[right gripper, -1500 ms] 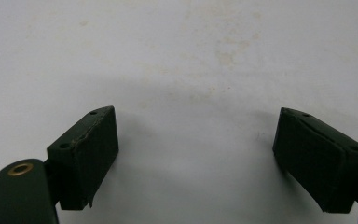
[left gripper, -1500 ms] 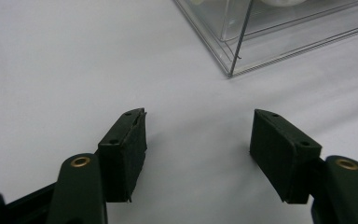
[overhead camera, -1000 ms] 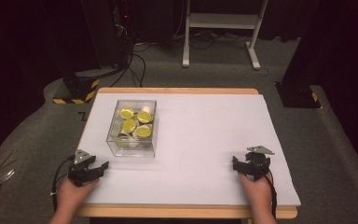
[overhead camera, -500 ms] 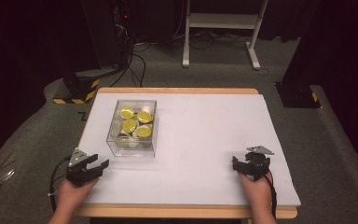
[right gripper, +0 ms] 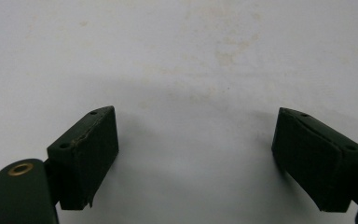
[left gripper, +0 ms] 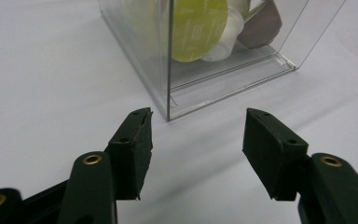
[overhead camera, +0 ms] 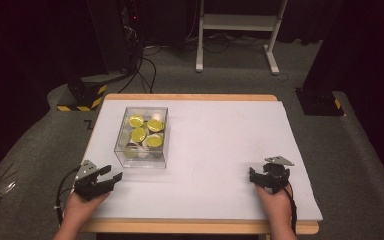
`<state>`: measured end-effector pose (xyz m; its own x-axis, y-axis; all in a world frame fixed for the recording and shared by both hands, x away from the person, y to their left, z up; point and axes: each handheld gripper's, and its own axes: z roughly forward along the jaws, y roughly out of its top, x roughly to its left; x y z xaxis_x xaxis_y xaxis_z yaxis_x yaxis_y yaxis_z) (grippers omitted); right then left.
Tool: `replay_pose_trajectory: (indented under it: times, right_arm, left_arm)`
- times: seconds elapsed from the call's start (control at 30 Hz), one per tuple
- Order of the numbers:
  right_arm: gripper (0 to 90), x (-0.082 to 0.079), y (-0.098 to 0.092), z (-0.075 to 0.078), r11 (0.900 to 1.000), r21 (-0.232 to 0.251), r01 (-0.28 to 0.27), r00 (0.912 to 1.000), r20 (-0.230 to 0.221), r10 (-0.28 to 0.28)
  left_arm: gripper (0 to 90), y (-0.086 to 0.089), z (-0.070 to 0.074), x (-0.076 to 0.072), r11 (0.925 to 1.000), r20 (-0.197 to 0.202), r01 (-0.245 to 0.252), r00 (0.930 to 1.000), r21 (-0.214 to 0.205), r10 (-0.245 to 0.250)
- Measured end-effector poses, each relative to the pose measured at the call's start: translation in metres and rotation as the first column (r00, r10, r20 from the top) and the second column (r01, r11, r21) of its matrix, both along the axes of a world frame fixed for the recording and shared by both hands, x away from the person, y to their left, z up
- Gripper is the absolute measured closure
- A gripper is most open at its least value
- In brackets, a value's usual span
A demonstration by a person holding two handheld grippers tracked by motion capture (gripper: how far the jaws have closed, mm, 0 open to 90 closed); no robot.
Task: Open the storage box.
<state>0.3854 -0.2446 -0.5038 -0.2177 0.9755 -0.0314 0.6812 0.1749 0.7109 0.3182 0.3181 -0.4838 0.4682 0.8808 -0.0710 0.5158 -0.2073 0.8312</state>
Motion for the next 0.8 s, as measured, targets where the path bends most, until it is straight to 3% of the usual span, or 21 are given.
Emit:
replay_pose_trajectory:
  times: [0.67,0.8]
  right_arm:
    - [14.7,0.0,0.0,0.0,1.0,0.001,0.002,1.0,0.0,-0.002]
    - [14.7,0.0,0.0,0.0,1.0,0.004,0.004,1.0,-0.002,-0.004]
  left_arm:
    - [38.3,-0.014,0.008,-0.001,0.9964,0.024,0.05,0.9985,-0.069,-0.048]
    - [38.4,-0.018,0.01,-0.001,0.9969,0.042,0.064,0.9972,-0.047,-0.062]
